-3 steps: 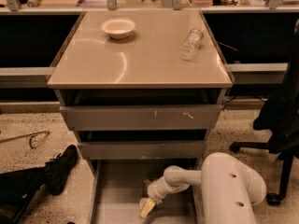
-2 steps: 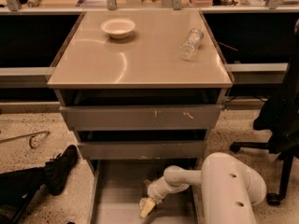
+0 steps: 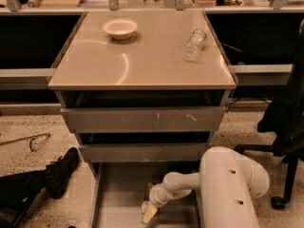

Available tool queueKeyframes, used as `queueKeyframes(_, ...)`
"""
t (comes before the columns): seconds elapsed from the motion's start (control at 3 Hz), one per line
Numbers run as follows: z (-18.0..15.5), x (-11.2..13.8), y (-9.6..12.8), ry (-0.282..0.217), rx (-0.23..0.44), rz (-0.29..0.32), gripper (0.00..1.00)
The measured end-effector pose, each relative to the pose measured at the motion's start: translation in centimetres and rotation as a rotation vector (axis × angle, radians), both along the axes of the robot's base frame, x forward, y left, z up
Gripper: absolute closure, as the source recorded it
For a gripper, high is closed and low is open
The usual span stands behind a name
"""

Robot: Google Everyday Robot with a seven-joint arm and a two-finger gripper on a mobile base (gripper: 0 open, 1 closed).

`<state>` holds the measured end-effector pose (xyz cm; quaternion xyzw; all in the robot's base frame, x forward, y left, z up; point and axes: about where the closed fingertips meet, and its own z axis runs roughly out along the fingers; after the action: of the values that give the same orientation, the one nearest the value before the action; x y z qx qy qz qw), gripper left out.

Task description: Pick 7up can from bottom drawer and place on counter

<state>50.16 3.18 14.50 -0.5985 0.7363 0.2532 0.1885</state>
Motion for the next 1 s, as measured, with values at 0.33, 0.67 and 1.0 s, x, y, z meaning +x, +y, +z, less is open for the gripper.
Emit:
queueKeyframes(0.33, -0.5, -0.3, 0.2, -0.045, -0.036, -0.001, 0.00)
queueKeyframes(0.67, -1.5, -0.8, 0.6, -0.055, -0.020, 0.006, 0.00)
queueKeyframes(1.0, -1.6, -0.7, 0.6, -0.054, -0.018, 0.008, 0.17)
